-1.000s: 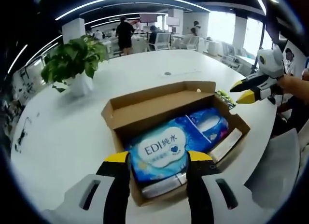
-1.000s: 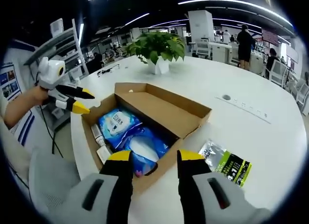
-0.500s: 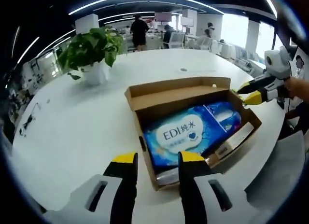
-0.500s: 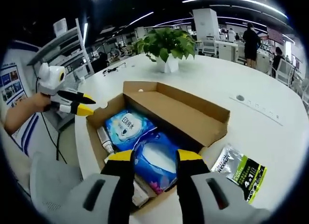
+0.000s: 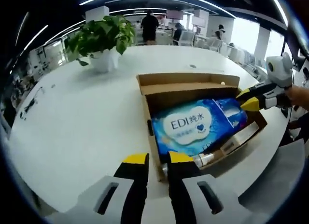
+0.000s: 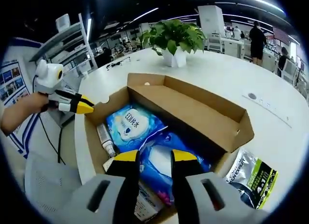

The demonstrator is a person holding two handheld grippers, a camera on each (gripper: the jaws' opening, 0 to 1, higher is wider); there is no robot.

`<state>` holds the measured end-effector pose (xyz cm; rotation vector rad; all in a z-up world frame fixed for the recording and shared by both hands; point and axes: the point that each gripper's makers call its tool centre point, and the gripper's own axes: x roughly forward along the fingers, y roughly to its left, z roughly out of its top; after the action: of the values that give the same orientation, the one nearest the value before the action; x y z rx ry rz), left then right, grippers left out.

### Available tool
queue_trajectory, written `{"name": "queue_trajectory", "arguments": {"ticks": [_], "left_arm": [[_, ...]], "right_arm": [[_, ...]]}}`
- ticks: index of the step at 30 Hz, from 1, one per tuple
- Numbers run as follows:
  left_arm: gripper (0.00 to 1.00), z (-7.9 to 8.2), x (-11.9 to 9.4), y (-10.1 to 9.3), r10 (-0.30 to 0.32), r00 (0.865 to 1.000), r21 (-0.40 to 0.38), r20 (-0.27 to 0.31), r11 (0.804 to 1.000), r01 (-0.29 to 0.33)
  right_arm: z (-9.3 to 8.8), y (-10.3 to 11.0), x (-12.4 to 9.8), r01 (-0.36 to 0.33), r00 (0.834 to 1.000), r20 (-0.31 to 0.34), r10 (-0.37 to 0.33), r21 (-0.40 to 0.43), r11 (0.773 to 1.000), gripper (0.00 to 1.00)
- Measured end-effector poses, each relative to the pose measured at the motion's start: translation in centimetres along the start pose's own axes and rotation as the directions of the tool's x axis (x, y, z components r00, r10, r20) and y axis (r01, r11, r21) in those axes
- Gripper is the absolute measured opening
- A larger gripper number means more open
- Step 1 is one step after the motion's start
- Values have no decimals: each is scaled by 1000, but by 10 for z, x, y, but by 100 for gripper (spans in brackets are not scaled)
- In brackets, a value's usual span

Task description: Operate the shoe box by opening the lid, removing the specified soft item, and placing it in the target area until the item is outside and the box remains undamaged.

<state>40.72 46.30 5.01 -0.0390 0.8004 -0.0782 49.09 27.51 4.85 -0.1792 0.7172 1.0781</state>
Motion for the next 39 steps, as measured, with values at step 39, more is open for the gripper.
{"name": "queue_trajectory", "arguments": {"ticks": [39], "left_arm": [[3,-11,4,0,-4,1000,-77,2,997,4]], "right_arm": [[-10,24,58,-44,994,-93,55,113,993,2]]}}
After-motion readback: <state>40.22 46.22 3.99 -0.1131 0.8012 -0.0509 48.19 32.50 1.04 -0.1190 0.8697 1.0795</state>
